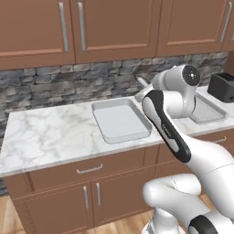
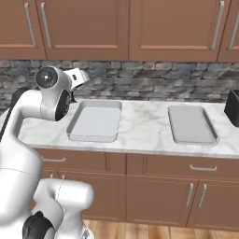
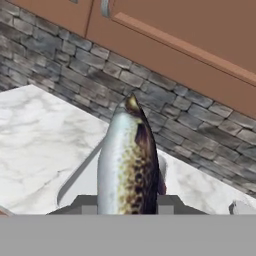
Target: Place one tomato and one fish in each tupperware on the nearby counter, to pack two identical lunches.
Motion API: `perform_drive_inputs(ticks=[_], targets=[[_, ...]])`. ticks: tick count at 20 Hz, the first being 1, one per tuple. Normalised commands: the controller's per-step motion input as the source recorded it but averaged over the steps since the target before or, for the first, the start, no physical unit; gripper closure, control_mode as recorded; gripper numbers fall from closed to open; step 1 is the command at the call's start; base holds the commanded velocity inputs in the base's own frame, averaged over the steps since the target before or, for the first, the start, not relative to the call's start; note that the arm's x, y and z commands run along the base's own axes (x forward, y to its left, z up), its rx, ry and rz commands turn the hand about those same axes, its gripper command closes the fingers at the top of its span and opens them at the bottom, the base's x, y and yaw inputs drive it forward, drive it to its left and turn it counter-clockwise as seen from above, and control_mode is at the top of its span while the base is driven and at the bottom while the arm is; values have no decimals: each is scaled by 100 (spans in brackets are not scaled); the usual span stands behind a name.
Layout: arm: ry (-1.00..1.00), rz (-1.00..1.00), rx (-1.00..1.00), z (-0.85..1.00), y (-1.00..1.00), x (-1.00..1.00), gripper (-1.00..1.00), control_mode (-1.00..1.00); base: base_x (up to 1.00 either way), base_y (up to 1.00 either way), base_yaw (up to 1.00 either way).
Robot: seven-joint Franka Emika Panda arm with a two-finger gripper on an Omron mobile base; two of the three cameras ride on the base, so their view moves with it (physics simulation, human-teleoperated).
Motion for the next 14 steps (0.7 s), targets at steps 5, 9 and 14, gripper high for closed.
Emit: perform_drive_inputs(ticks=[5, 9, 14], targets=[[0, 0, 0, 0, 0, 0, 100, 100, 35, 15, 0], [0, 0, 0, 0, 0, 0, 100, 100, 47, 19, -1], [0, 0, 0, 0, 0, 0, 100, 100, 48, 19, -1]])
